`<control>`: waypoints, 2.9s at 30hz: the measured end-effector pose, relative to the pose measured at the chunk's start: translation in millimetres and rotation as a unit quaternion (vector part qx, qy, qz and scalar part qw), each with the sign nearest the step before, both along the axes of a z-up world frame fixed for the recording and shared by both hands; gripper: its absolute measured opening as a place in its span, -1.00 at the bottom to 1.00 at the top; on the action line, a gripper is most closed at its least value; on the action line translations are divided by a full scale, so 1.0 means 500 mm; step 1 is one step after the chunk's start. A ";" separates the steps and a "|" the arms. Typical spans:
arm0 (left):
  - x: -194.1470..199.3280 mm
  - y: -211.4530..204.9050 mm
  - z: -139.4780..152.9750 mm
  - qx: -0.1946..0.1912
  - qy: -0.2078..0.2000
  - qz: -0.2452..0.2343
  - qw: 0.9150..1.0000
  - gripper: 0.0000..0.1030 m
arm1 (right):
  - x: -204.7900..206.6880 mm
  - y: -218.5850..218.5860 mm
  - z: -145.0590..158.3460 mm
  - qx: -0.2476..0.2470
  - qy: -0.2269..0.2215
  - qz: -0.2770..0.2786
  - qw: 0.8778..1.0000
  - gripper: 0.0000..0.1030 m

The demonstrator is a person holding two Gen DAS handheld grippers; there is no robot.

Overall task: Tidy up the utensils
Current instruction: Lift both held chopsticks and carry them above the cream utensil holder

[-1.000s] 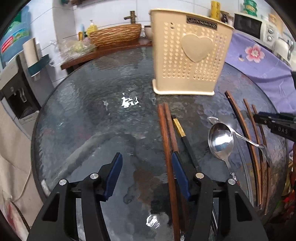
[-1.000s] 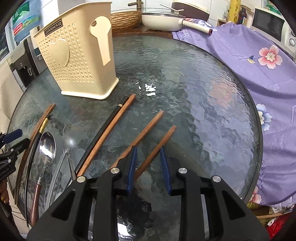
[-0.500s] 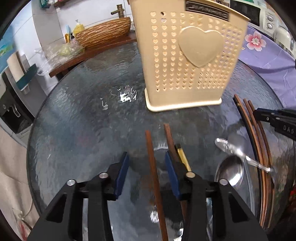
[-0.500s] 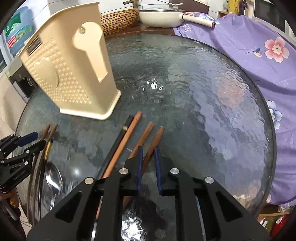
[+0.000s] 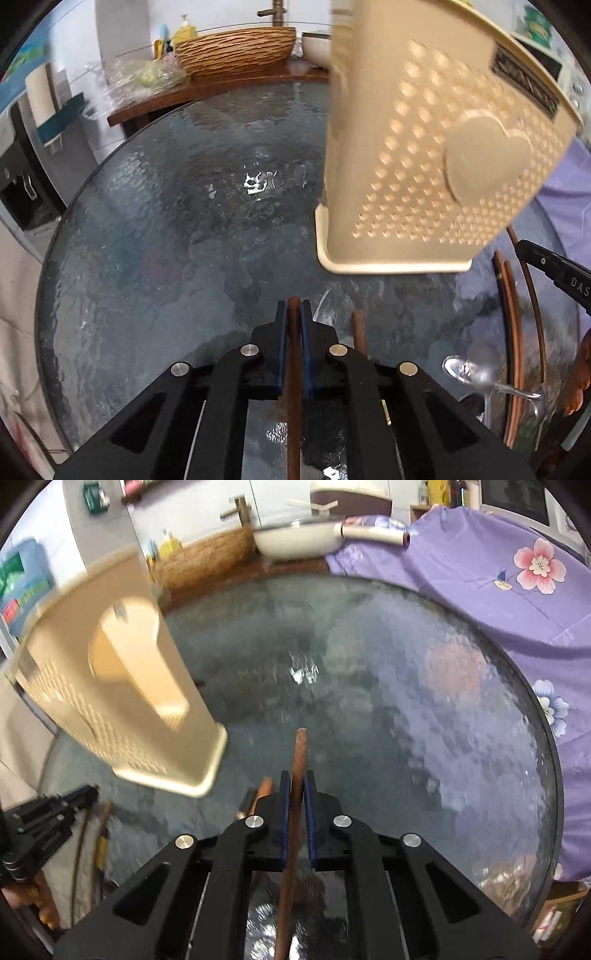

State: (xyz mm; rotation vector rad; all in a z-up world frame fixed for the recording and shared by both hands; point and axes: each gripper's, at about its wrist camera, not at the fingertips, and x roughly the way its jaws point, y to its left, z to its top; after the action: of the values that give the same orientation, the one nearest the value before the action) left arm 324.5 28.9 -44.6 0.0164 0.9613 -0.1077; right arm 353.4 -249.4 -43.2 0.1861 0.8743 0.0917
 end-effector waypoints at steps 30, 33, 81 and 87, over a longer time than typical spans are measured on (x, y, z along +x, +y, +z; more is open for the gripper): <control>-0.168 0.024 0.322 -0.077 -0.207 -0.003 0.975 -0.87 | -0.187 -0.011 0.336 0.036 -0.231 0.086 0.968 -0.86; -0.178 0.022 0.338 -0.079 -0.215 -0.006 0.973 -0.87 | -0.195 -0.006 0.350 0.036 -0.231 0.094 0.968 -0.86; -0.034 -0.039 0.440 -0.104 -0.269 0.032 0.957 -0.87 | -0.026 0.102 0.422 0.041 -0.244 0.084 0.965 -0.86; -0.021 -0.038 0.402 -0.107 -0.246 0.029 0.963 -0.87 | -0.007 0.093 0.388 0.051 -0.220 0.074 0.971 -0.86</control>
State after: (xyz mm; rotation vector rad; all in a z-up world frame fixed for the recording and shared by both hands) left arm 314.1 9.7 156.6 -0.1773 0.4478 -0.1440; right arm 350.1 -202.9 150.7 0.1871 0.4392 0.3069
